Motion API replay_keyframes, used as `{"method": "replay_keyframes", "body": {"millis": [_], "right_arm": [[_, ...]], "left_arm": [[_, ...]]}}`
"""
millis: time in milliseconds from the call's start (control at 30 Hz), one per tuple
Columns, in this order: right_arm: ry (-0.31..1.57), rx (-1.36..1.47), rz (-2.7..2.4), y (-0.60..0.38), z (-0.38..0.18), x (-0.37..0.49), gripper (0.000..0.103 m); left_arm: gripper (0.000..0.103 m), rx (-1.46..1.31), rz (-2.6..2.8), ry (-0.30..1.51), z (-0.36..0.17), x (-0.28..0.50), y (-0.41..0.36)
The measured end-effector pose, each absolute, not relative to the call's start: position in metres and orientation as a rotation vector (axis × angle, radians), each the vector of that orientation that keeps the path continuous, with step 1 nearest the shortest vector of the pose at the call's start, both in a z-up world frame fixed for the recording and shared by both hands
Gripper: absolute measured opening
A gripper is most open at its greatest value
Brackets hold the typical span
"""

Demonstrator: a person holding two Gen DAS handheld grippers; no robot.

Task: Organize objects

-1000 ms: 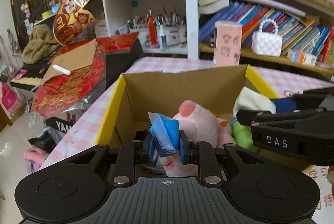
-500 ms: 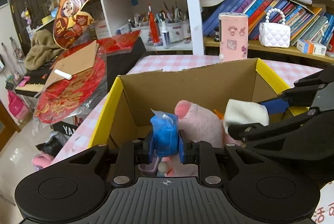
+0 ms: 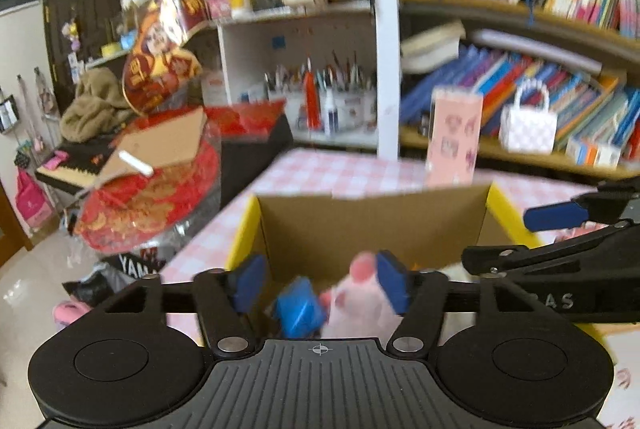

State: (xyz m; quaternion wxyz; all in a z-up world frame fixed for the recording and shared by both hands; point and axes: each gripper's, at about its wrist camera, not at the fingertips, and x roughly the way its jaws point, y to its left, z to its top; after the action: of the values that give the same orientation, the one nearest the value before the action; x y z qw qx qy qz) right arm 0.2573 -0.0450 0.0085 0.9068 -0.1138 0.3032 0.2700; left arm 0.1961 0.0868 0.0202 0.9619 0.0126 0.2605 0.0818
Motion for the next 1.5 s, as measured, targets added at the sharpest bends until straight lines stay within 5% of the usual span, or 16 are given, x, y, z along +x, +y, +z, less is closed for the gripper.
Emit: {"method": "replay_keyframes", "body": {"millis": [467, 1500], "right_arm": [[0.529, -0.081, 0.341, -0.082, 0.035, 0.182, 0.072], [0.648, 0.065, -0.159, -0.128, -0.027, 0.013, 0.081]], "left_arm": [[0.085, 0.012, 0.047, 0.395, 0.051, 0.134, 0.077], [0.095, 0.132, -0.091, 0.573, -0.004, 0.037, 0.045]]}}
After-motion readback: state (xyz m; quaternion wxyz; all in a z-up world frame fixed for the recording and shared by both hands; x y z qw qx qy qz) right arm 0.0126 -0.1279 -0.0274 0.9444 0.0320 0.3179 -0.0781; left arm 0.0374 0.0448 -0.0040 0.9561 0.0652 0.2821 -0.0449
